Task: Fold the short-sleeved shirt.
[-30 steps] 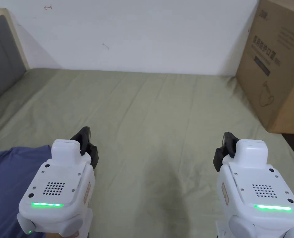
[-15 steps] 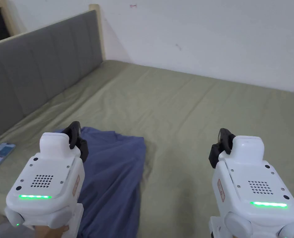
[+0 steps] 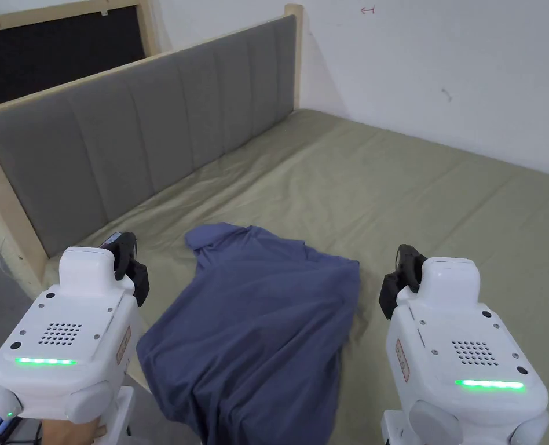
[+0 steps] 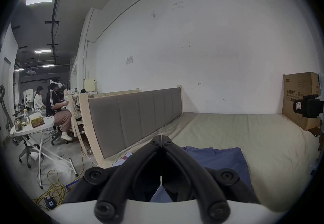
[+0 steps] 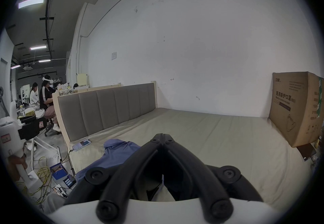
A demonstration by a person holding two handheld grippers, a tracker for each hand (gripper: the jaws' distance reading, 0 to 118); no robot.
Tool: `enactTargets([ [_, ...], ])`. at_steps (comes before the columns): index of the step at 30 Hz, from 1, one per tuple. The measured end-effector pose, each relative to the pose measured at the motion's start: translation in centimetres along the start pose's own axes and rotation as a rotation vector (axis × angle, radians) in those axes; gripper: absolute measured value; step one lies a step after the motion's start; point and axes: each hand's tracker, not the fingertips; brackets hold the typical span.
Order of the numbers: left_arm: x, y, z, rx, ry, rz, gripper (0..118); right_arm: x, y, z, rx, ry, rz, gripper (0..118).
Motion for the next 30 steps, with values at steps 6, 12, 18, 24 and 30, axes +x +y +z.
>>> enactTargets([
  [6, 0.8, -0.1, -1.4, -0.058, -0.045, -0.011, 0, 0.6, 0.0, 0.0, -0.003, -0.011, 0.007, 0],
  [12, 4.0, -0.5, -5.4, -0.244, -0.186, -0.035, 0, 2.9, -0.3, 0.3, -0.013, -0.069, 0.026, 0],
  [18, 7.9, -2.8, -11.2, -0.498, -0.299, -0.052, 27, 5.3, -0.7, 0.4, -0.034, -0.14, 0.03, 0],
  [24, 11.1, -6.7, -16.2, -0.694, -0.327, -0.031, 112, 7.1, -1.4, 0.5, -0.063, -0.198, 0.034, 0],
  [30, 13.2, -11.5, -19.2, -0.896, -0.339, -0.085, 112, 8.5, -2.4, 0.6, -0.1, -0.244, 0.034, 0],
])
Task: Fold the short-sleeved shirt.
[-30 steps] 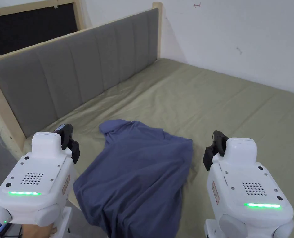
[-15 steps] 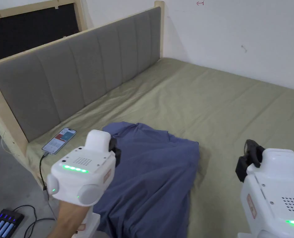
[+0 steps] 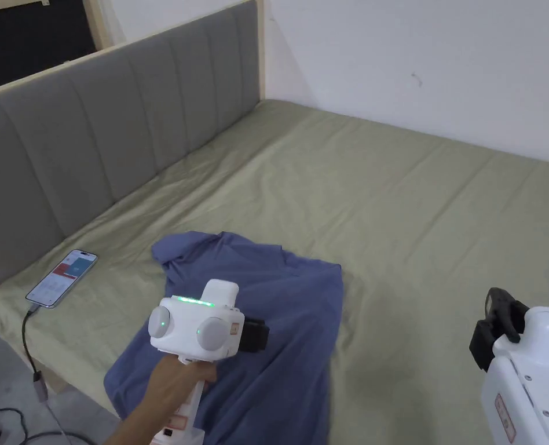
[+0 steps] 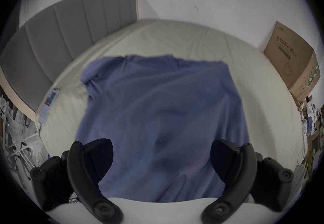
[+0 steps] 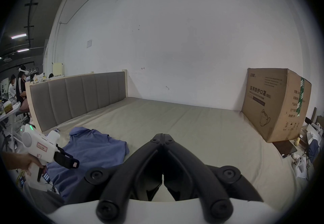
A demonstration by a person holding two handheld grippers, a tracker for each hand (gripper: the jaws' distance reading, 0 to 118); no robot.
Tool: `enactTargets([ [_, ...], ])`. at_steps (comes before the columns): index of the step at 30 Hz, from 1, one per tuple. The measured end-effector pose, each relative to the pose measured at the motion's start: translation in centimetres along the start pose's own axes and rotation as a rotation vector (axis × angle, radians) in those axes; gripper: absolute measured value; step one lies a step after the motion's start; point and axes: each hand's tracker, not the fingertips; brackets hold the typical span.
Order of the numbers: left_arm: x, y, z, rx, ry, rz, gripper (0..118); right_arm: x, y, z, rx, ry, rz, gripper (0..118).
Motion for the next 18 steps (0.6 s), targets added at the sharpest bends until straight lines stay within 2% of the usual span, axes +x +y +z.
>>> enactTargets([
  [2, 0.4, -0.7, -1.0, -0.024, -0.023, -0.014, 101, 0.4, -0.4, -0.1, -0.015, -0.011, 0.0, 0],
  [4, 1.1, -1.3, -2.4, -0.043, -0.019, -0.04, 75, 0.9, -0.8, -0.2, -0.03, -0.022, 0.0, 0],
  [8, 1.9, -1.8, -2.8, -0.052, -0.002, -0.044, 51, 1.8, -1.4, -0.1, -0.054, -0.032, 0.001, 0],
  [9, 2.0, -1.5, -2.5, -0.043, -0.021, -0.04, 35, 2.0, -1.5, 0.0, -0.056, -0.036, 0.005, 0],
  [10, 2.0, -1.4, -2.3, -0.037, -0.021, -0.046, 13, 2.3, -1.5, 0.1, -0.057, -0.039, 0.007, 0],
  [13, 1.9, -0.9, -1.2, -0.031, -0.052, -0.033, 10, 3.1, -1.4, 0.4, -0.06, -0.044, 0.003, 0],
  [18, 2.4, 1.5, 4.7, 0.089, -0.194, 0.05, 10, 4.7, -1.0, 1.4, -0.035, -0.061, -0.016, 0],
])
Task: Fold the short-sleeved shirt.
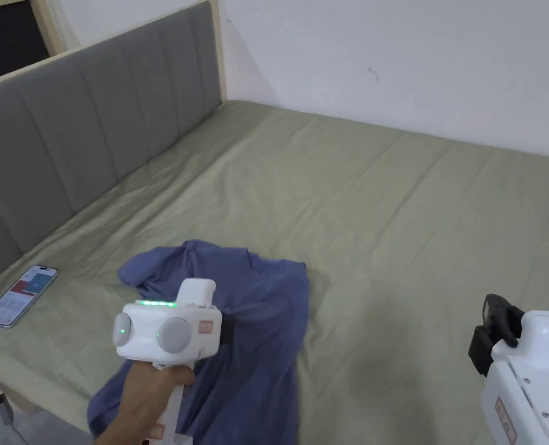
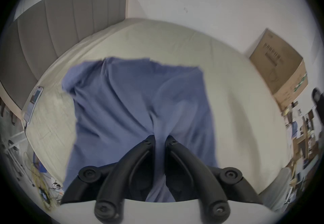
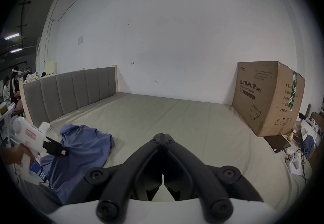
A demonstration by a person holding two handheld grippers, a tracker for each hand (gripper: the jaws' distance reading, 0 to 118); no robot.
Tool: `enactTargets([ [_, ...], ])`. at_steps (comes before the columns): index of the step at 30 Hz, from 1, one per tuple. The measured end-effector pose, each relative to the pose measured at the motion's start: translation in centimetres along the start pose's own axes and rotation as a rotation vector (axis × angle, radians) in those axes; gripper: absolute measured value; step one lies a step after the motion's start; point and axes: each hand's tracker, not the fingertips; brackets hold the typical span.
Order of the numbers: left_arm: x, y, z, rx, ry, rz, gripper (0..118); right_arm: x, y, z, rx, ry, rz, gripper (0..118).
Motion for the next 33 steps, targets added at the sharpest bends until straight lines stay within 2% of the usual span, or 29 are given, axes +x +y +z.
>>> enactTargets([
  [10, 13.1, 7.7, 8.5, 0.221, -0.219, -0.214, 10, 3.9, 0.7, 3.3, 0.055, -0.043, -0.04, 0],
  [18, 24.8, 11.8, 10.0, 0.298, -0.353, -0.397, 9, 8.8, 1.2, 6.8, 0.113, -0.161, -0.072, 0],
  [24, 32.3, 9.9, 7.4, 0.249, -0.474, -0.47, 9, 12.7, 0.8, 9.4, 0.121, -0.27, -0.066, 0],
  [27, 35.3, 7.4, 5.4, 0.15, -0.559, -0.509, 9, 14.5, 0.4, 10.5, 0.116, -0.32, -0.068, 0],
  [30, 37.4, 3.8, 3.5, 0.084, -0.582, -0.564, 9, 16.0, -0.1, 11.3, 0.104, -0.361, -0.068, 0],
  [33, 37.9, 0.8, 1.3, 0.007, -0.598, -0.558, 9, 17.0, -0.7, 11.7, 0.089, -0.385, -0.072, 0],
])
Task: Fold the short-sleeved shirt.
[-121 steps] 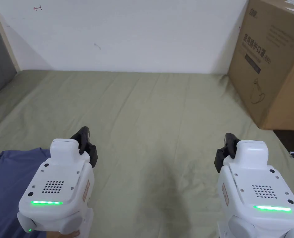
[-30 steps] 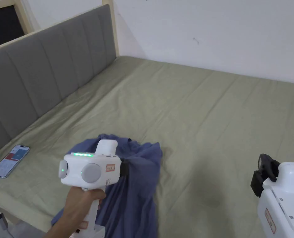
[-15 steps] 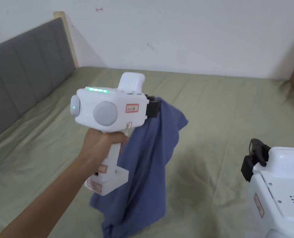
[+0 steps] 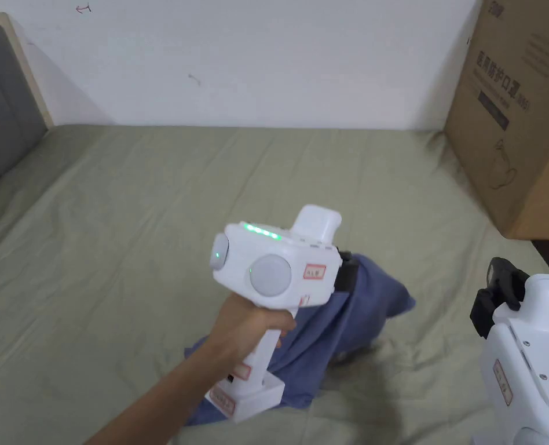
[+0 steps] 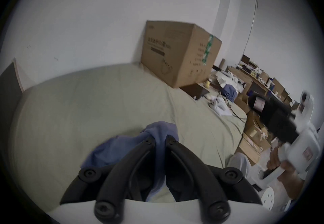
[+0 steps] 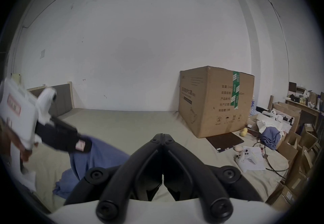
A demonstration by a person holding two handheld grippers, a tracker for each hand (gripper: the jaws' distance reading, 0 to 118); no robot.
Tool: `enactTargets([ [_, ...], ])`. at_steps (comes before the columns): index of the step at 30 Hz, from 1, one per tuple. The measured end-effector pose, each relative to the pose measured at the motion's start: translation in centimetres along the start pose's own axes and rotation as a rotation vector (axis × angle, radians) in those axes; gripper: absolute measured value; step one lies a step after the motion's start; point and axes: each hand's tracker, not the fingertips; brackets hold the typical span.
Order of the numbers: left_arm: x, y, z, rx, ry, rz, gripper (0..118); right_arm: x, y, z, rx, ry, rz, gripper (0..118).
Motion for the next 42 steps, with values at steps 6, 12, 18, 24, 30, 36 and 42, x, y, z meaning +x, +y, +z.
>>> enactTargets([
  [6, -1.5, -6.5, -5.4, -0.19, 0.044, 0.053, 9, 0.1, -1.3, -0.4, -0.038, -0.006, -0.009, 0],
  [12, -3.5, -13.0, -9.9, -0.367, 0.173, 0.059, 9, -1.1, -1.9, -0.6, -0.061, 0.025, -0.005, 0],
  [18, -3.9, -12.1, -8.9, -0.304, 0.153, 0.177, 25, -1.7, -1.7, -0.6, -0.068, 0.038, 0.006, 0],
  [24, -2.5, -8.1, -2.6, -0.036, 0.183, 0.16, 105, -1.8, -0.5, -0.1, -0.043, 0.044, 0.003, 0],
  [30, -2.2, -4.4, 6.0, 0.299, 0.328, 0.111, 105, -2.2, 1.5, 0.5, 0.012, 0.045, -0.006, 0],
  [36, -3.5, -4.2, 11.9, 0.545, 0.529, 0.035, 103, -2.7, 3.0, 0.9, 0.059, 0.046, -0.004, 0],
  [42, -5.8, -6.0, 14.6, 0.63, 0.559, 0.04, 50, -3.3, 3.9, 1.2, 0.09, 0.058, -0.011, 0],
])
